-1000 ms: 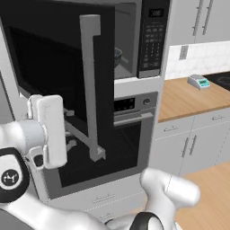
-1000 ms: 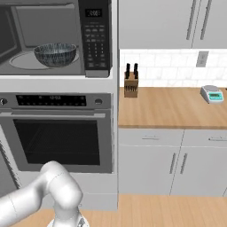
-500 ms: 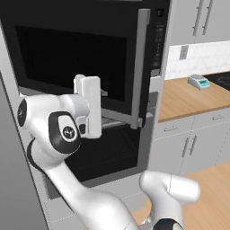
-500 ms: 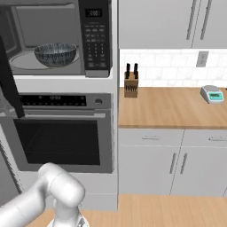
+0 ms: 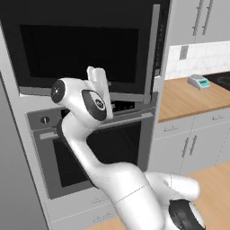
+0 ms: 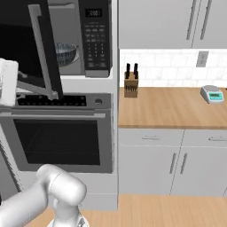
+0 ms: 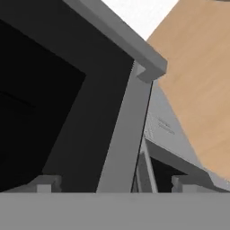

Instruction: Pick the garlic from the sink and place it in the bowl. Then pick the bowl and place it in the microwave. Then close the microwave door and press the start button.

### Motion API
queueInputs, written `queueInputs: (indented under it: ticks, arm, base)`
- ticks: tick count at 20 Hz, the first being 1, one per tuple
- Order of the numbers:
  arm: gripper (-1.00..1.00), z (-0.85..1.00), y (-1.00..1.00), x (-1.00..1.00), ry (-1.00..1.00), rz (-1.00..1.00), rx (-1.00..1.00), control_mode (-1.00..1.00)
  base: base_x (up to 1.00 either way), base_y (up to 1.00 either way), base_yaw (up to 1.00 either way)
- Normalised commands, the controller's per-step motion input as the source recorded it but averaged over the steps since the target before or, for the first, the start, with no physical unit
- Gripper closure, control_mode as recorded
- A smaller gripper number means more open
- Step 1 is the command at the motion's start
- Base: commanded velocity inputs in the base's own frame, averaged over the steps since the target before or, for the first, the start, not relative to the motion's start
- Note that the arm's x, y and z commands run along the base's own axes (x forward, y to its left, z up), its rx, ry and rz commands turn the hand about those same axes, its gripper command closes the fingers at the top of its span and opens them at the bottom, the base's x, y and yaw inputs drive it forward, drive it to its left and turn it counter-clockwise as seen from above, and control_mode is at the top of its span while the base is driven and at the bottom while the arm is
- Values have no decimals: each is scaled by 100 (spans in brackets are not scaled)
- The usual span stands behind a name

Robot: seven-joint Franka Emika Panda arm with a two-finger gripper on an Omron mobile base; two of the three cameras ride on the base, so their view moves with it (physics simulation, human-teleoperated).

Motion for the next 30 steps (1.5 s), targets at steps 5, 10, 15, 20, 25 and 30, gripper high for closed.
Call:
queueInputs:
  ticks: [5,10,15,20,25,30]
  arm:
    - [-100,0,-2,100,40,11,1,-100]
    - [-100,0,-12,100,41,8,0,-100]
    - [-100,0,-10,56,27,11,0,-100]
    - [-100,8,-9,-50,3,15,4,-100]
    - [-100,1,-71,-100,-17,25,18,-100]
    - [-100,0,-100,-61,-23,33,28,-100]
  base:
    - [0,0,0]
    - [0,0,0]
    - [0,0,0]
    - [0,0,0]
    - [0,0,0]
    - [0,0,0]
